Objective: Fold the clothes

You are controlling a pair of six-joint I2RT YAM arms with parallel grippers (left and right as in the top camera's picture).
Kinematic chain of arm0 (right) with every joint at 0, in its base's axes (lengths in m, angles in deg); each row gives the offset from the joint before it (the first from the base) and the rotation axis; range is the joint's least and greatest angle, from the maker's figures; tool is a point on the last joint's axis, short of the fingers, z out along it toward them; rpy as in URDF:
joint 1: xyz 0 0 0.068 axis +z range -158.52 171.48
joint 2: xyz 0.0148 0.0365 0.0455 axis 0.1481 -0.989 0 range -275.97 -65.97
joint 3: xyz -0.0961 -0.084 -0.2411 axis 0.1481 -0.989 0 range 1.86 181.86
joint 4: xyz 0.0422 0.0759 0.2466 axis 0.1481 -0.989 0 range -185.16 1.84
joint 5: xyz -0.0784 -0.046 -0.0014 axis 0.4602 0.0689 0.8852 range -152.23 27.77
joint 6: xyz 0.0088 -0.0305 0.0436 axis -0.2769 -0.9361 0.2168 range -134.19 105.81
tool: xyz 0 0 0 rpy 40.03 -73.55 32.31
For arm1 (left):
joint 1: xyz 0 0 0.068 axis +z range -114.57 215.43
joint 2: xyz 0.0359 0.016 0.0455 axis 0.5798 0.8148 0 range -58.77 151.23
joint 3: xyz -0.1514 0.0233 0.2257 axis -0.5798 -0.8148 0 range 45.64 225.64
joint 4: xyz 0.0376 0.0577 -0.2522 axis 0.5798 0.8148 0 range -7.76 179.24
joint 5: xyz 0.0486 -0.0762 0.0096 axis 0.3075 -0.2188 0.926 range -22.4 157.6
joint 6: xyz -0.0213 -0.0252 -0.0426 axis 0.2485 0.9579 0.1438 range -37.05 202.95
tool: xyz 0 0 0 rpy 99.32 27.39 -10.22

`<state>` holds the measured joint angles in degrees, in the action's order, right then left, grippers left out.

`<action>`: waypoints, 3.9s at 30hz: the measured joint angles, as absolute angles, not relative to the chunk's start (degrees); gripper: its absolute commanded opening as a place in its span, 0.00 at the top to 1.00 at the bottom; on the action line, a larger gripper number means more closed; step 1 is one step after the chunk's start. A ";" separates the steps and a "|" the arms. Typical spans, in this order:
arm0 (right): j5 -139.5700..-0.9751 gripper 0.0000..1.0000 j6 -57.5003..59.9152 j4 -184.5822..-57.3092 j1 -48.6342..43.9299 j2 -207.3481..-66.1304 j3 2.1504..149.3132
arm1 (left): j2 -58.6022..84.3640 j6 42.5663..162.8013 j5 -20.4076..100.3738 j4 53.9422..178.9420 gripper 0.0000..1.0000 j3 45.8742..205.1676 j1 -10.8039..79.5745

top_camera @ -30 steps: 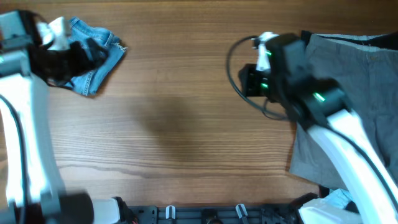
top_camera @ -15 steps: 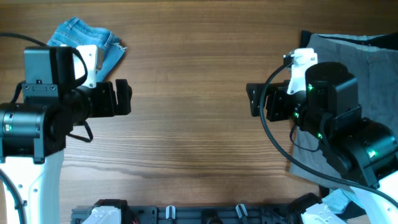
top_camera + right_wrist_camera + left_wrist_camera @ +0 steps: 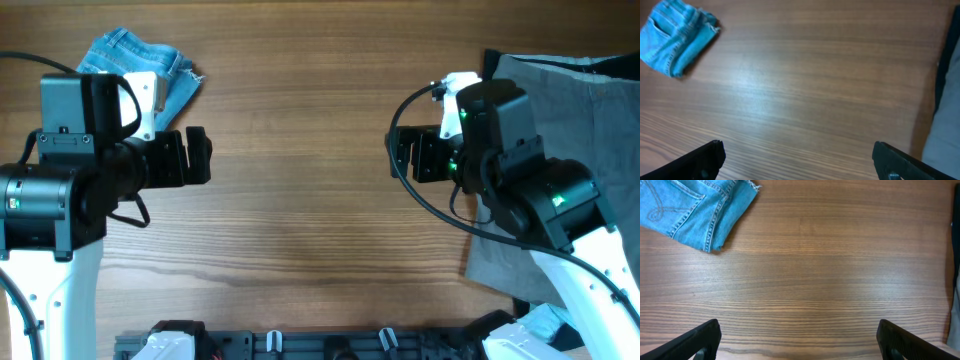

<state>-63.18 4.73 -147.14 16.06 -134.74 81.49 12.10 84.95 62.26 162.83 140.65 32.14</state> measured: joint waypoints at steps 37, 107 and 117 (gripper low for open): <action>-69.56 0.00 -9.79 -102.92 -7.57 -68.08 14.83 | 12.15 84.95 62.69 162.88 0.00 140.65 32.14; -69.74 0.00 3.59 -94.77 -7.57 -66.94 4.88 | -41.51 84.97 62.19 101.44 0.00 70.49 27.56; -69.74 0.00 3.59 -94.75 -7.57 -66.90 4.88 | -56.07 84.97 61.91 95.47 0.00 55.43 27.73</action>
